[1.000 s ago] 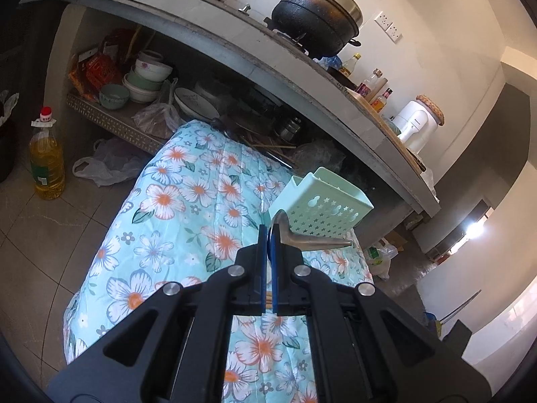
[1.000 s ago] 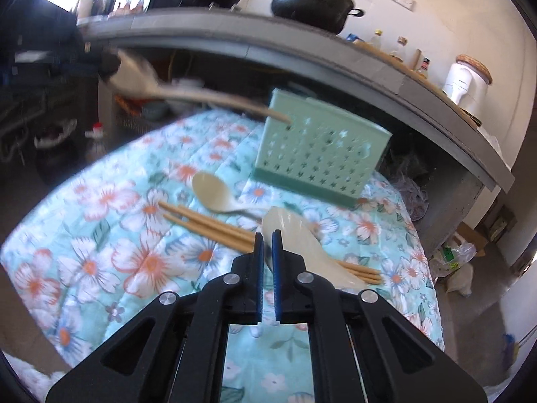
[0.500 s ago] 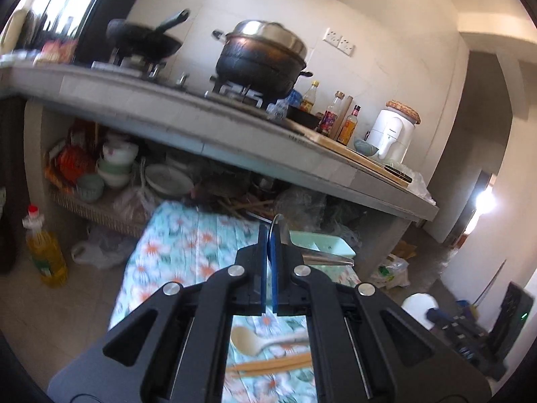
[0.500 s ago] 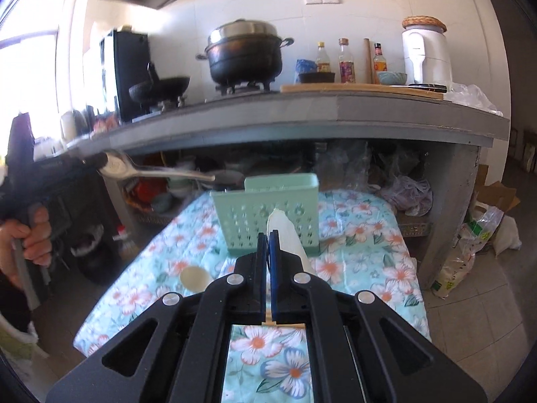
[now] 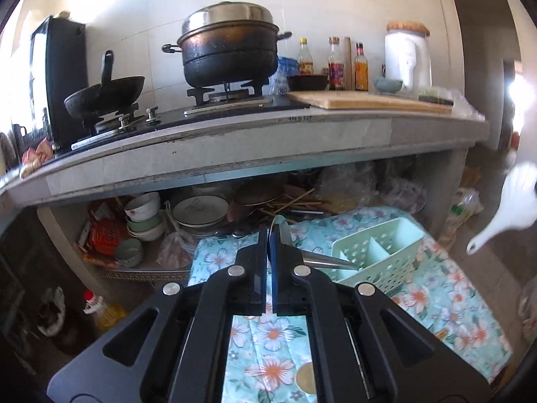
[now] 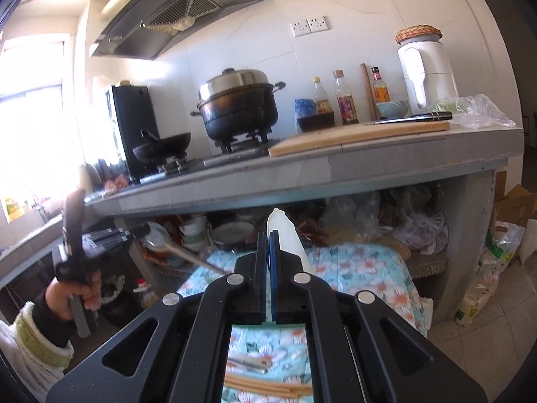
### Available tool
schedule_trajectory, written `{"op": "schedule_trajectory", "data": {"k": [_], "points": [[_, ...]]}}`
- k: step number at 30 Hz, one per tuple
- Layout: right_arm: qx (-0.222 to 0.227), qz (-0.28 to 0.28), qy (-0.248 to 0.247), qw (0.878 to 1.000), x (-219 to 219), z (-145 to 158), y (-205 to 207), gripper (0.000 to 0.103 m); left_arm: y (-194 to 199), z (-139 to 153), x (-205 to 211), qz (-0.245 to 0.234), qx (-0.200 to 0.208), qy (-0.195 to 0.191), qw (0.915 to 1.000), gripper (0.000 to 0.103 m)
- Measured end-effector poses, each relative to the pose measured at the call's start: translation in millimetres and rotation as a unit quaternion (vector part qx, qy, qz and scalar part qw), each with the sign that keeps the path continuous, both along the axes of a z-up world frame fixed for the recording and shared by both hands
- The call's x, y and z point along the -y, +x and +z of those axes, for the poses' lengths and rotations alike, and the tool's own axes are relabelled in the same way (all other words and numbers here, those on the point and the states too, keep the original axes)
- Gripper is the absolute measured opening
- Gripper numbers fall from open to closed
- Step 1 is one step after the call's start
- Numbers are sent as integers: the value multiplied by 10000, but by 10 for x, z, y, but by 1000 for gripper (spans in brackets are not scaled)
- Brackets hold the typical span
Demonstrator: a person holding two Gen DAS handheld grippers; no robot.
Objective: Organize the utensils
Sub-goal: 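Lower the ladle into the green holder with the left gripper while the right inserts the paddle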
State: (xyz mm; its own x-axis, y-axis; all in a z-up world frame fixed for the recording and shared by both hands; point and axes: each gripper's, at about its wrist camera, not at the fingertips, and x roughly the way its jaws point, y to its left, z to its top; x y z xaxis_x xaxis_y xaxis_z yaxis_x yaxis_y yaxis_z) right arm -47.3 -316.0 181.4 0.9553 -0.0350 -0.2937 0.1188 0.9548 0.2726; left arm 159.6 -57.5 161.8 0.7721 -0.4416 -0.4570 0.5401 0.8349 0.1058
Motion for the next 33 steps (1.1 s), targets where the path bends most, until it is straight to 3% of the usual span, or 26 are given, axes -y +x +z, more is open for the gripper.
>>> {"op": "schedule_trajectory", "data": {"k": [7,12,16,19,22,24,29,33], "points": [[192,424,383,9982,252,170,434,2,73,96,223,36,375,540,9978,0],[294,929,936,9908,399,189,822,2,201,-134,475,-117,14,1146,9933,0],[139,1114,1211,9863,491,150,1165,2,299,-355,614,-116,-119,1360,9906,1],[-89,1132,1296,9850,510,43,1352,2,408,-506,656,-157,-397,1227,9915,3],[-318,1130,1428,9828,548,-122,1485,2,447,-592,665,-193,-507,1063,9929,12],[-435,1151,1600,9794,586,-252,1555,2,449,-624,671,-220,-512,979,9936,24],[-733,1175,1962,9707,665,-601,1727,2,464,-652,643,-283,-688,666,9950,28],[-1407,981,2154,9613,688,-958,1870,4,458,-627,543,-240,-747,376,9962,38]]}}
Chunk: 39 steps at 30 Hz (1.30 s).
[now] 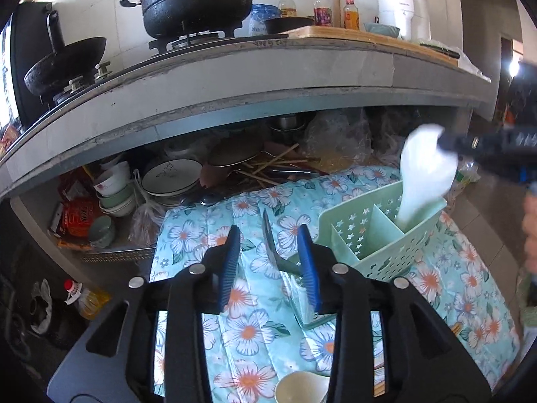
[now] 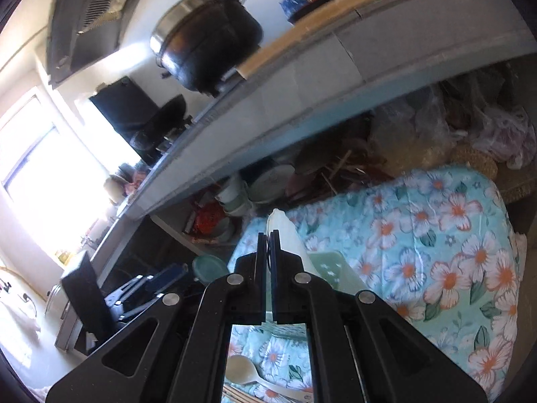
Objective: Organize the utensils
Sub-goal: 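Lower the ladle into the green holder with the left gripper while the right inserts the paddle, then move the open left gripper down to the wooden spoon on the quilt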
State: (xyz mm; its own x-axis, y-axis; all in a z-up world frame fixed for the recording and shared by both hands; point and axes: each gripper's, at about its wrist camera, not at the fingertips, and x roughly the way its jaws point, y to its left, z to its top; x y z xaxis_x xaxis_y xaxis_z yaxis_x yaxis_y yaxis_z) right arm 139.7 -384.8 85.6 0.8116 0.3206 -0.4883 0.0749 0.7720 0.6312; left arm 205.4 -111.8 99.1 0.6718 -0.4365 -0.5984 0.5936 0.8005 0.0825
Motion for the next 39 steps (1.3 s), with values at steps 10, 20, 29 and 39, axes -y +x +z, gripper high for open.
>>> {"op": "schedule_trajectory", "data": {"k": [10,20,29,39], "points": [[-301,-671,-933,9929,-180,53,-184,24,-108,79,-252,85,143,-332,9993,47],[129,-1419,-1333,9808,-303,228,-1032,40,-438,169,-546,68,152,-699,9974,52],[-887,-1215,-1592,9757,-1081,-658,-1646,58,-783,-285,-764,82,-357,-501,9981,57],[-1753,-546,-2210,9578,-1833,-1317,-2099,75,-929,-656,-999,466,-875,-434,9941,57]]}}
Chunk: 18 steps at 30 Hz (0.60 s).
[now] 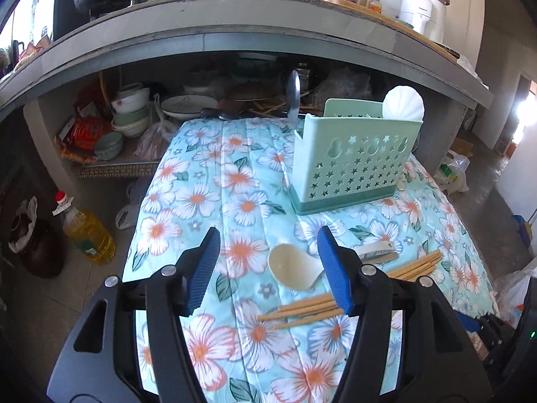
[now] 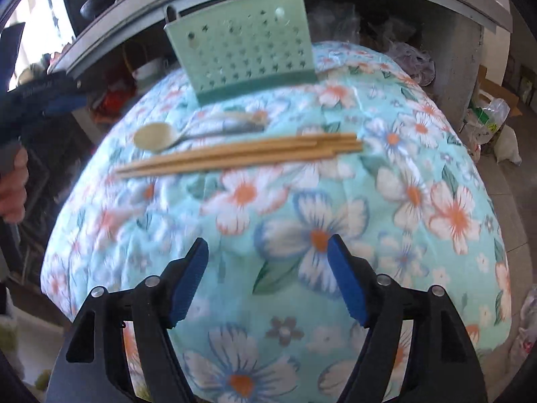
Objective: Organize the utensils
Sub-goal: 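Move the open left gripper down to the wooden spoon on the quilt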
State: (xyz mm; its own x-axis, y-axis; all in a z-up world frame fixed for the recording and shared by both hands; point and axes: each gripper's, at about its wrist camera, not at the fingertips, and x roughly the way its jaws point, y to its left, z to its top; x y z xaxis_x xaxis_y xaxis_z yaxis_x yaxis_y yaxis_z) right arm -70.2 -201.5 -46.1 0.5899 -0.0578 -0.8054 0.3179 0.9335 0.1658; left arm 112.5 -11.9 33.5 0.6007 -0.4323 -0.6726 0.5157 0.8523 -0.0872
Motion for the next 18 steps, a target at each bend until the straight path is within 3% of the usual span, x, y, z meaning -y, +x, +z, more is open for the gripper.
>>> {"op": "schedule_trajectory", "data": {"k": [11,18], "points": [[-103,249,-356,9990,-213,-150,16,97,25,10,-36,98,1,73,9999,57],[-66,209,-217,9995,-178,-187,39,97,70,-41,-28,143,-84,85,9998,57]]}}
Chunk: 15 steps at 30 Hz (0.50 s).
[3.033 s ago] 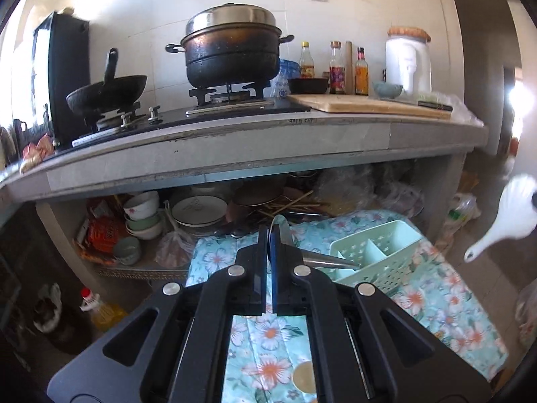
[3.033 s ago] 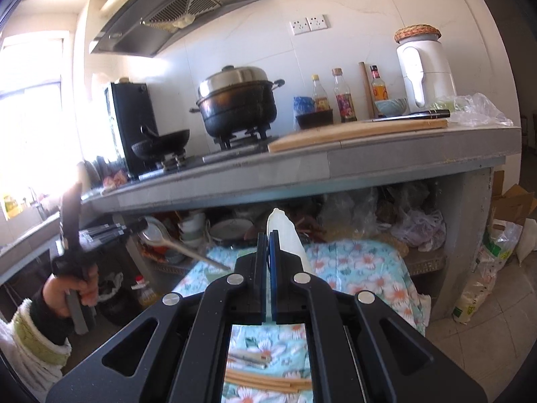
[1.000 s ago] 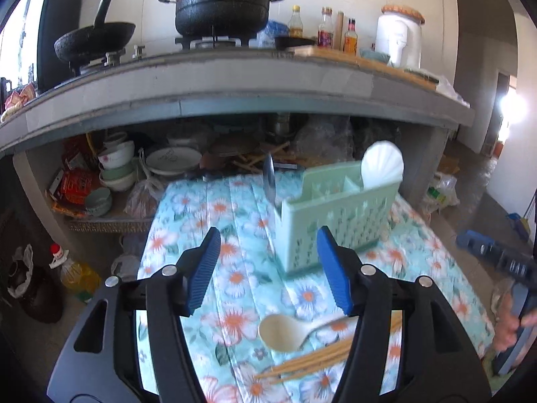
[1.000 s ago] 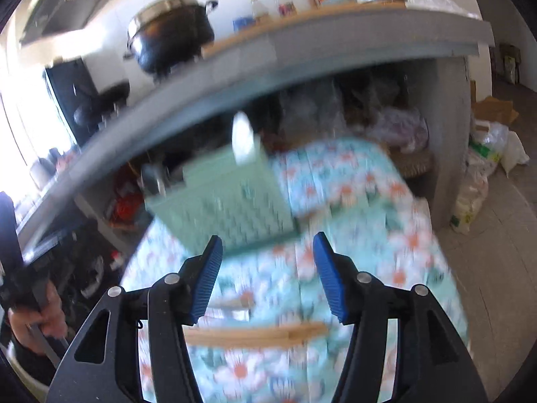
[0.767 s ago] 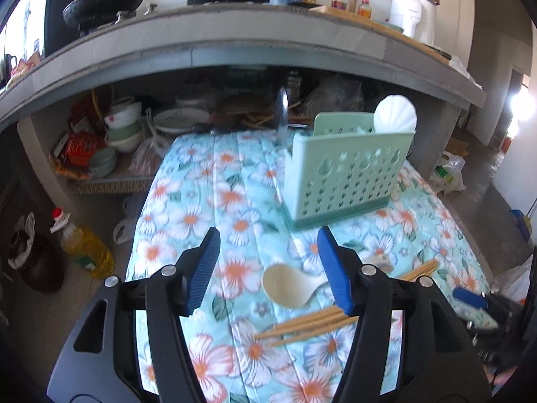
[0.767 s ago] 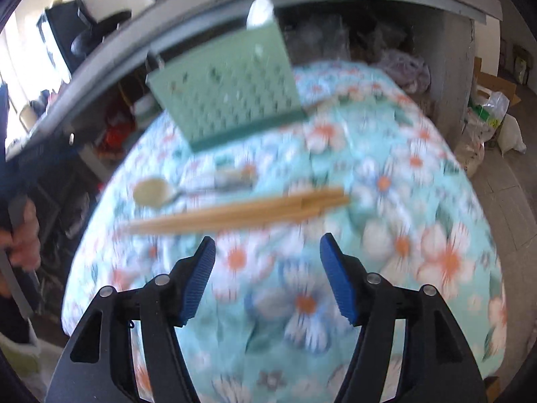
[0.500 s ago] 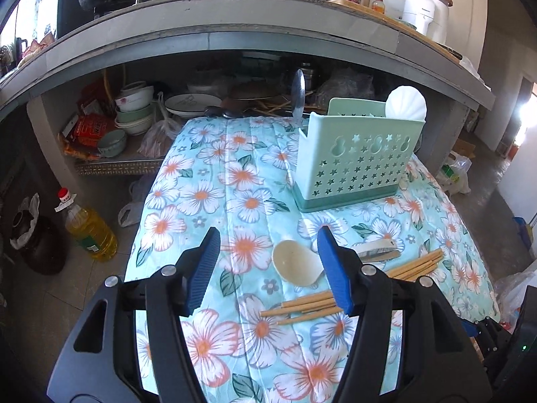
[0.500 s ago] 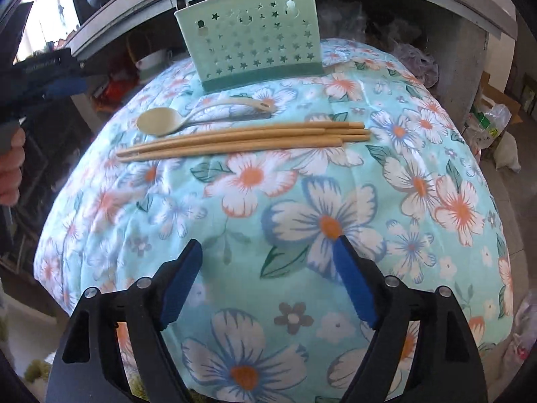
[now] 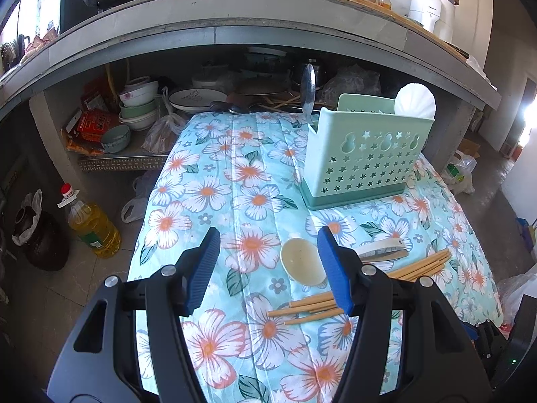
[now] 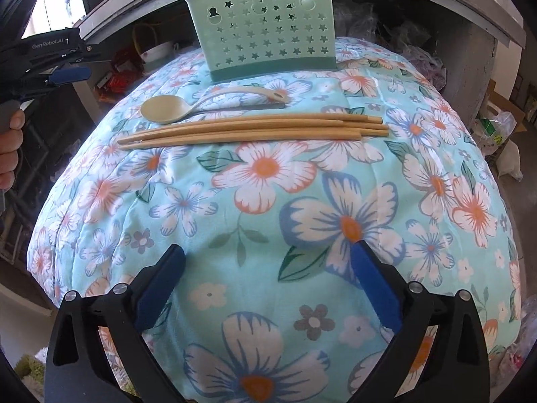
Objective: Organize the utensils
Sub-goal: 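Move the open left gripper down to the wooden spoon on the quilt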
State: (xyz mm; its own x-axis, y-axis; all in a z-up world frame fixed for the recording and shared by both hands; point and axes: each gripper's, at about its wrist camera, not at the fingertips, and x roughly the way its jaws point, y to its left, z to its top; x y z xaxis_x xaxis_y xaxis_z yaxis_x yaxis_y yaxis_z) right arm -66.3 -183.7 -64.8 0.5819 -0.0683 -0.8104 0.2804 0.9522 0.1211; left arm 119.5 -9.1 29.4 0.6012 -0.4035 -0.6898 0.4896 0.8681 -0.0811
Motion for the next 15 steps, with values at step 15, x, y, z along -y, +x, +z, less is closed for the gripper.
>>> {"op": "schedule_trajectory", "data": {"k": [15], "points": [[-2,100,35,9999,22,-13,-1,97,21,-17,-3,44,12,48,10000,58]]}}
